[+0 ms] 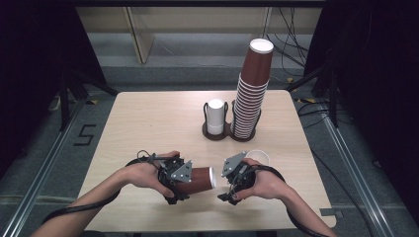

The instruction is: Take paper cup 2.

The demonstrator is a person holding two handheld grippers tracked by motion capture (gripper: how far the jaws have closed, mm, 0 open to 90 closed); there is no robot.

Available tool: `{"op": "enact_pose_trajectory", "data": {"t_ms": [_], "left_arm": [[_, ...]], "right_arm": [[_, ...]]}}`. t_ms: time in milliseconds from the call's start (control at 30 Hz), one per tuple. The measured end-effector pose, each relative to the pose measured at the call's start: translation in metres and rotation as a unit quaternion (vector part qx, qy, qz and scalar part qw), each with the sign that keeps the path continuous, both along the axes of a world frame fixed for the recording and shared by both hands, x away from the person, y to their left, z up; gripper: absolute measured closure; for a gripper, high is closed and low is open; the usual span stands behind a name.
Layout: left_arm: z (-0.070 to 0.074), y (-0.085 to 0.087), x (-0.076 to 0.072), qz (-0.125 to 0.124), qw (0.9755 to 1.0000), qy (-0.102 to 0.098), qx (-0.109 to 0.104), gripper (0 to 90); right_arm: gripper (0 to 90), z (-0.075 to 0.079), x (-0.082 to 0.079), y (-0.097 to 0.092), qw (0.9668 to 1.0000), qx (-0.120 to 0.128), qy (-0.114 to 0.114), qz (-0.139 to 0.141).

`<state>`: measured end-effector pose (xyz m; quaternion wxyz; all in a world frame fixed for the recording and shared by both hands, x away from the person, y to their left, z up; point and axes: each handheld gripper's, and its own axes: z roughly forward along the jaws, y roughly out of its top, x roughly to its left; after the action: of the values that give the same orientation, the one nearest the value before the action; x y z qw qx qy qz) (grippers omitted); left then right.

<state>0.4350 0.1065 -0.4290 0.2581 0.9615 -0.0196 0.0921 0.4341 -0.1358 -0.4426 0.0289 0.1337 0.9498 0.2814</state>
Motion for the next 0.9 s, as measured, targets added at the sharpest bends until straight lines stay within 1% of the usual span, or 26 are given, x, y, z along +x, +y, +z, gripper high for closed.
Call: {"op": "enact_pose_trajectory", "data": {"t_ms": [100,133,167,300,400,467,533,567,600,667,700,733,767,800,900], "left_arm": [[0.0,-0.001,-0.001,-0.005,1.0,0.001,0.003,10.7],[0.0,-0.001,-0.001,-0.006,1.0,0.002,0.003,10.7],[0.0,-0.002,-0.001,-0.008,1.0,0.001,0.003,10.6],[-0.001,-0.005,-0.002,-0.016,0.9999,0.002,0.006,10.7],[-0.001,-0.007,-0.003,-0.019,0.9998,0.004,0.008,10.7],[-0.002,-0.008,-0.003,-0.018,0.9998,0.005,0.008,10.7],[-0.002,-0.009,-0.003,-0.022,0.9997,0.004,0.011,10.7],[-0.002,-0.01,-0.003,-0.022,0.9996,0.004,0.013,10.7],[-0.002,-0.01,-0.003,-0.022,0.9997,0.005,0.013,10.7],[-0.002,-0.011,-0.003,-0.023,0.9996,0.006,0.014,10.7],[-0.002,-0.011,-0.003,-0.024,0.9996,0.006,0.015,10.7],[-0.002,-0.011,-0.003,-0.025,0.9995,0.006,0.016,10.7],[-0.002,-0.012,-0.003,-0.026,0.9995,0.006,0.017,10.7],[-0.003,-0.012,-0.003,-0.027,0.9995,0.006,0.018,10.7],[-0.003,-0.013,-0.004,-0.031,0.9993,0.007,0.021,10.7]], "right_arm": [[20.0,0.0,0.0,0.0,1.0,-0.001,0.0,0.0],[20.0,0.001,0.002,0.0,0.9999,-0.001,-0.012,0.01],[20.0,0.001,0.0,0.0,1.0,0.001,-0.001,0.001],[19.4,0.001,0.0,0.002,0.9999,0.003,-0.007,0.008],[18.6,0.002,0.0,0.004,0.9999,0.004,-0.006,0.009],[18.2,0.004,0.0,0.007,0.9998,0.006,-0.012,0.016],[17.5,0.006,0.0,0.009,0.9998,0.006,-0.01,0.017],[17.2,0.006,0.0,0.011,0.9996,0.008,-0.016,0.024],[16.9,0.007,-0.001,0.012,0.9996,0.007,-0.013,0.023],[16.6,0.009,0.0,0.014,0.9995,0.009,-0.016,0.027],[16.5,0.009,0.0,0.015,0.9991,0.011,-0.021,0.035],[16.4,0.01,0.0,0.016,0.9991,0.012,-0.022,0.035],[16.4,0.01,-0.001,0.017,0.9993,0.012,-0.016,0.032],[16.3,0.01,-0.001,0.017,0.9991,0.013,-0.018,0.037],[16.1,0.011,-0.001,0.019,0.999,0.013,-0.016,0.041]]}}
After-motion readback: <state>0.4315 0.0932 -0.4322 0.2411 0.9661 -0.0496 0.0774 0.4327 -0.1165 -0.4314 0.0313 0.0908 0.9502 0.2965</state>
